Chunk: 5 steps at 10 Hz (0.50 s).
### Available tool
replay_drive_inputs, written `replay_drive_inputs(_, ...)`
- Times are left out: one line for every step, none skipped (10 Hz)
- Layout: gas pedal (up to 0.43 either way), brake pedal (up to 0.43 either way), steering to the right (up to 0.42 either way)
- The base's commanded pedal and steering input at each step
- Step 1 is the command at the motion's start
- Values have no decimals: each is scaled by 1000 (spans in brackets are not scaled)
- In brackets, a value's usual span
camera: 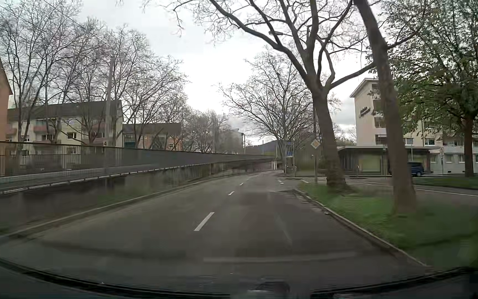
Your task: Follow the waypoints while adhering to traffic rules and regulations
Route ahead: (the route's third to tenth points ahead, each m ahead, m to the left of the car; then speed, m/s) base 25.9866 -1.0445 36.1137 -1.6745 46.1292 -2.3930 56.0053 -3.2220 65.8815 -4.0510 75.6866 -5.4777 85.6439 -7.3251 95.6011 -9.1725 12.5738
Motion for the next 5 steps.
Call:
replay_drive_inputs(130,0,9)
replay_drive_inputs(130,0,9)
replay_drive_inputs(130,0,9)
replay_drive_inputs(130,0,9)
replay_drive_inputs(130,0,9)
